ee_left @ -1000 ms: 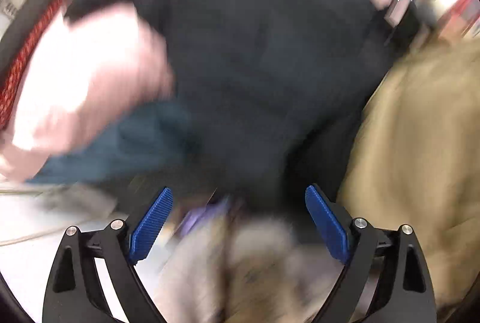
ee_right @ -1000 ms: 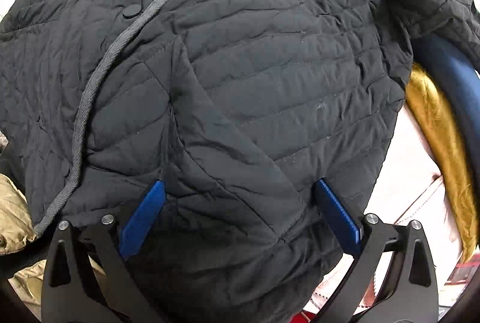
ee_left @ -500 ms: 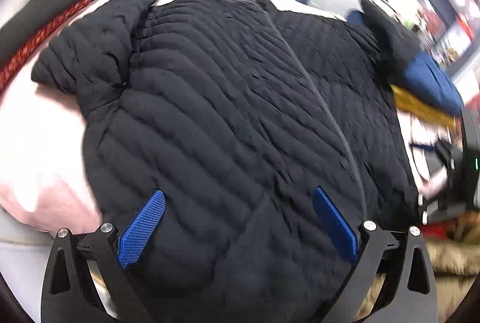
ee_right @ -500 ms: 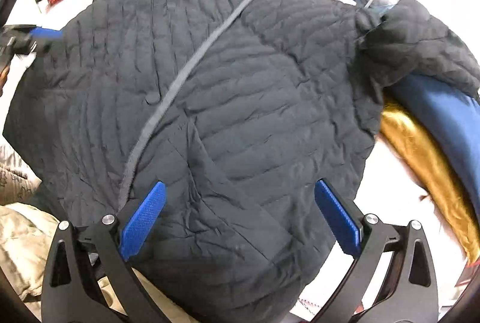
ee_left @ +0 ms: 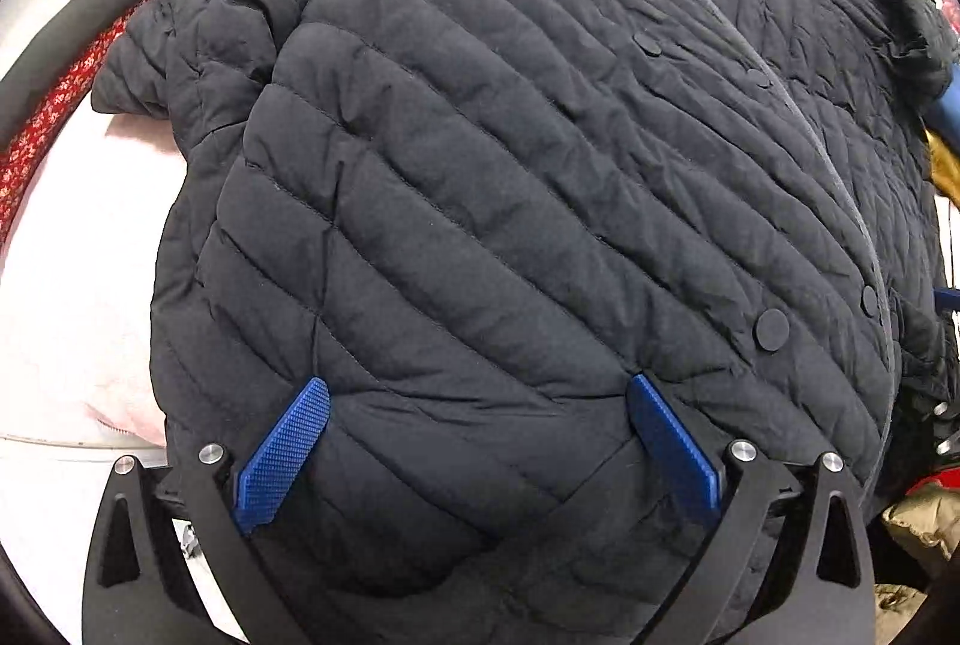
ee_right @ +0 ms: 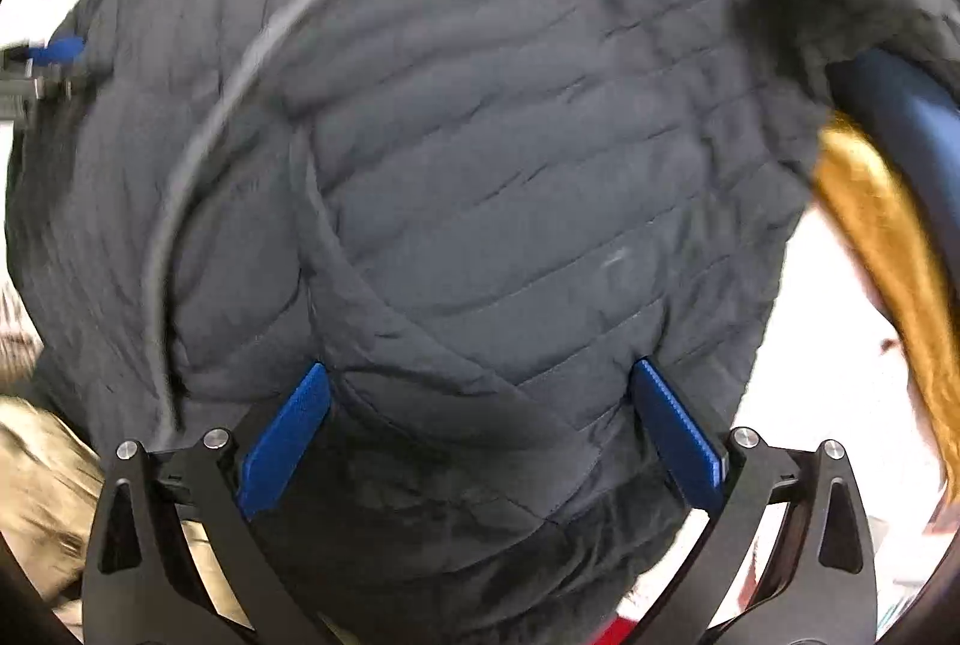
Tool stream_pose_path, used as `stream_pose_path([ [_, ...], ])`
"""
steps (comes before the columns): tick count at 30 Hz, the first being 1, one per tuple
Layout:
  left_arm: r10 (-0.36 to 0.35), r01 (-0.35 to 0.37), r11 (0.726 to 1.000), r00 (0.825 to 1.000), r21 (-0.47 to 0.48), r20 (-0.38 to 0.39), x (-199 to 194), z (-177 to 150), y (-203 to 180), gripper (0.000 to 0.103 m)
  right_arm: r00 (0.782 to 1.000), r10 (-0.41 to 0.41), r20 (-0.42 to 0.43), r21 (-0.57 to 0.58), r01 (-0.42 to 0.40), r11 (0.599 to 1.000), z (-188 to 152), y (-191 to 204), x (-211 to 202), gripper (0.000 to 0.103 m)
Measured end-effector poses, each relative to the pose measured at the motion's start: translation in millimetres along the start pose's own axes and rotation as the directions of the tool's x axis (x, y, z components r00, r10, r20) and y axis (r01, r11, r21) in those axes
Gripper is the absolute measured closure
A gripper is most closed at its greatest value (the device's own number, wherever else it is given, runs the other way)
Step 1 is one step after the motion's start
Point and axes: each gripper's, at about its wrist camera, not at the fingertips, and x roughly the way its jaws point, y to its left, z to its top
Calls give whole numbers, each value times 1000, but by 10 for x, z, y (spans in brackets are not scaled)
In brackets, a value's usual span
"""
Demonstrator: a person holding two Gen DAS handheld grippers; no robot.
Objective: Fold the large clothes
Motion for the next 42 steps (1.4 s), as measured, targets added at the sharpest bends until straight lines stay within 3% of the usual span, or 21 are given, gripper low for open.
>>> stream_pose_path([
  [2, 2, -2, 1000, 1000, 0, -7, 6, 39, -15, 5, 994, 1, 113, -9, 0, 1000, 149, -35, -333, 5],
  [3, 2, -2, 1000, 1000, -2, -6, 32, 72, -22, 5, 979, -28, 202, -27, 35, 999, 253, -78, -572, 5],
  [4, 3, -3, 1000, 1000, -2, -5, 31, 71, -22, 5, 962, -62, 266, -35, 75, 997, 339, -119, -744, 5],
  [6, 5, -5, 1000, 1000, -4, -8, 20, 65, -24, 5, 904, -157, 399, -21, 181, 983, 615, -290, -1115, 5],
  [8, 5, -5, 1000, 1000, -8, -10, 28, 33, -6, 5, 873, -219, 436, 24, 232, 973, 897, -513, -1294, 5],
  [10, 5, -5, 1000, 1000, -10, -9, 7, 47, -24, 5, 866, -278, 416, 110, 256, 960, 1298, -861, -1342, 5],
  [13, 4, -4, 1000, 1000, -11, -3, 10, 39, -13, 5, 876, -342, 340, 274, 256, 927, 1853, -1514, -1275, 5],
  [15, 4, -4, 1000, 1000, -13, 0, 17, 23, -12, 5, 891, -334, 308, 403, 196, 894, 2079, -2006, -1263, 5],
  [17, 6, -6, 1000, 1000, -13, -1, 9, 10, -10, 5, 907, -334, 255, 548, 149, 823, 2285, -2495, -1233, 5],
  [18, 6, -6, 1000, 1000, -14, -3, 8, 14, -14, 5, 912, -333, 240, 579, 141, 803, 2291, -2622, -1204, 5],
  [20, 4, -4, 1000, 1000, -14, -7, 5, 25, -13, 5, 942, -294, 163, 615, 136, 777, 2466, -2919, -998, 5],
  [22, 0, 0, 1000, 1000, -14, -11, 6, 32, -9, 5, 943, -324, 71, 620, 212, 755, 2495, -3047, -766, 5],
  [23, -1, 1, 1000, 1000, -13, -11, 5, 34, -7, 5, 945, -326, 33, 624, 235, 746, 2469, -3107, -626, 10],
  [25, -3, 3, 1000, 1000, -14, -6, 8, 34, 2, 5, 969, -246, 21, 658, 172, 733, 2319, -3172, -413, 24],
  [27, -2, 2, 1000, 1000, -16, 2, 10, 24, -4, 5, 982, -187, 27, 708, 113, 697, 2135, -3266, -280, 56],
  [30, 0, 0, 1000, 1000, -17, 4, 14, 21, -10, 5, 979, -161, 125, 749, 13, 663, 1904, -3297, -363, 80],
  [31, 1, -1, 1000, 1000, -17, 3, 16, 26, -10, 5, 974, -163, 158, 753, -13, 657, 1853, -3309, -461, 83],
  [33, 1, -1, 1000, 1000, -17, 2, 18, 27, -12, 5, 956, -194, 220, 751, -39, 659, 1827, -3243, -680, 91],
  [36, 4, -4, 1000, 1000, -19, 6, 10, 22, -5, 5, 914, -245, 322, 705, -59, 707, 1864, -3101, -1150, 93],
  [42, 22, -21, 1000, 999, -17, 29, -32, -10, -21, 5, 849, -197, 491, 489, -80, 869, 2257, -2309, -1688, 94],
])
